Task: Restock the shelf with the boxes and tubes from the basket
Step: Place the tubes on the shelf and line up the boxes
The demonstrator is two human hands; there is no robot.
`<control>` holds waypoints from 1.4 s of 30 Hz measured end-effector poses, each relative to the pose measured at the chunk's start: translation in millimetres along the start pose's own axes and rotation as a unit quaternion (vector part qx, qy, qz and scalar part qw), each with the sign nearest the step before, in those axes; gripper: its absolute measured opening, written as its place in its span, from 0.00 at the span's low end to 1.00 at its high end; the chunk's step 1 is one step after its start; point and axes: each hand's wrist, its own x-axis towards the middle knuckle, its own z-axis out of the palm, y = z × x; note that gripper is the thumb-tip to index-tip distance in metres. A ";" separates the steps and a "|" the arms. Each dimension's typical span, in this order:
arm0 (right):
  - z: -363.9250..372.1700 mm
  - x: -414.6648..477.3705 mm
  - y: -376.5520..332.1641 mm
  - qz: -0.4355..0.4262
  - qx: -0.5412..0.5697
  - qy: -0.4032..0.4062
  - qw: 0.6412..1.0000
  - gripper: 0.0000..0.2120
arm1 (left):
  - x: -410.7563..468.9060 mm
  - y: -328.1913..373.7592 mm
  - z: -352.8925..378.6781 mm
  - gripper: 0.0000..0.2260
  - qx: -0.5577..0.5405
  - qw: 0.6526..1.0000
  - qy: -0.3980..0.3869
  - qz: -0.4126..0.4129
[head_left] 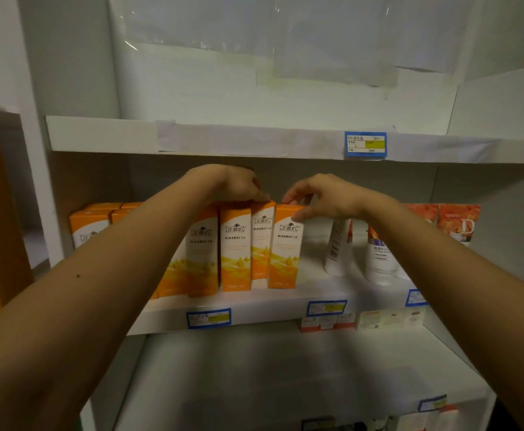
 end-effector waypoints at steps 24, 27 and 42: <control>22.6 18.0 -14.1 -0.049 0.047 0.067 0.995 0.12 | -11.0 4.6 -2.9 0.21 0.024 0.995 0.093 0.026; 27.2 15.7 -14.7 -0.043 0.033 0.097 0.994 0.11 | -11.8 5.0 -0.7 0.21 0.013 0.995 0.094 0.025; -18.7 -46.0 47.0 0.059 -0.048 0.204 0.976 0.13 | -5.6 43.9 15.3 0.17 0.025 0.989 0.121 0.081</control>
